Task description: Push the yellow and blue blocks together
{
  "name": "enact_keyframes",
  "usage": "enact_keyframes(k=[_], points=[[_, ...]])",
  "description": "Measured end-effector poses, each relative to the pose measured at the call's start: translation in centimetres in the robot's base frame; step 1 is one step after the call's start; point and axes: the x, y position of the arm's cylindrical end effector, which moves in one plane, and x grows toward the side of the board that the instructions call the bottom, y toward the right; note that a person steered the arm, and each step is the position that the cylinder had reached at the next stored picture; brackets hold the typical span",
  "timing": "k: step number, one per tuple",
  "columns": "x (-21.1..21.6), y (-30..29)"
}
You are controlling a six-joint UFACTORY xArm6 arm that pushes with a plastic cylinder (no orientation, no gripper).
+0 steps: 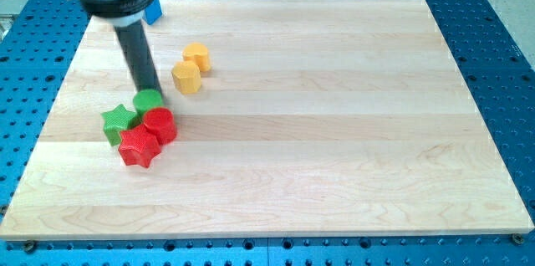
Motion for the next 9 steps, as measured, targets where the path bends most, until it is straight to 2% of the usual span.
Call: enact_keyframes(k=[1, 2, 3, 4, 5, 7, 8, 9], points=[[1.4, 0.5], [3.1, 5.2], [0.1, 8.0], [-5.4, 8.0], [-7.8, 5.1], [-15.2, 1.8], [-16.1, 4.7], [-14.8, 3.3]])
